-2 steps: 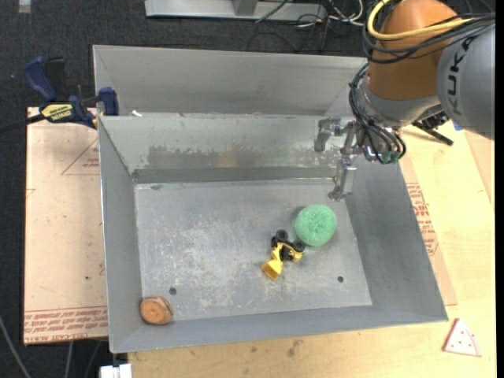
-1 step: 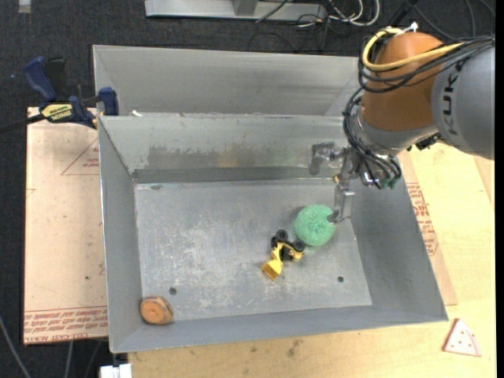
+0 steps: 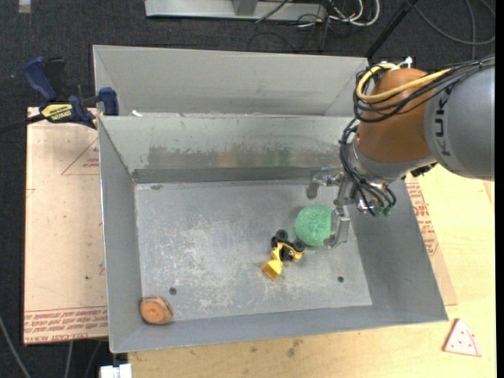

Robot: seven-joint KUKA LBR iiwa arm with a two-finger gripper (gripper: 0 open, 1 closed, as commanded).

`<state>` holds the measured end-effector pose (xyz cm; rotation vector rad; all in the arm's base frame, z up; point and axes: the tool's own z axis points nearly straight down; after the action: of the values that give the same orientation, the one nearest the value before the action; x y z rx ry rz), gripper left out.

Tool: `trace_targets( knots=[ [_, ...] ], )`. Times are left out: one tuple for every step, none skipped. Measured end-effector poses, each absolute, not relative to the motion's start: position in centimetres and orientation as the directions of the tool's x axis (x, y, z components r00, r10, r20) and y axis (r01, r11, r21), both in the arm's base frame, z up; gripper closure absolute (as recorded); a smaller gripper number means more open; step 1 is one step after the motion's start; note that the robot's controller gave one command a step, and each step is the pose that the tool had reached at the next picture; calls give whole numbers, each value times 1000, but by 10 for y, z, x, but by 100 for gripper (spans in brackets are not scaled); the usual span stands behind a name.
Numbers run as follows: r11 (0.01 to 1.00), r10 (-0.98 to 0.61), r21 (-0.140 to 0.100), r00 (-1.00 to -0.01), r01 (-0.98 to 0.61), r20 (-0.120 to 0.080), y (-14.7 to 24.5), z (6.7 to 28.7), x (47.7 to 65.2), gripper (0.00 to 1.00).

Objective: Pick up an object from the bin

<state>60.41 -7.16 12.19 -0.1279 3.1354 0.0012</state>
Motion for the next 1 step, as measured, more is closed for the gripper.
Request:
trace_targets(
  knots=[
    [984, -179, 1, -984, -179, -4, -74, 92, 606, 100]
  ],
)
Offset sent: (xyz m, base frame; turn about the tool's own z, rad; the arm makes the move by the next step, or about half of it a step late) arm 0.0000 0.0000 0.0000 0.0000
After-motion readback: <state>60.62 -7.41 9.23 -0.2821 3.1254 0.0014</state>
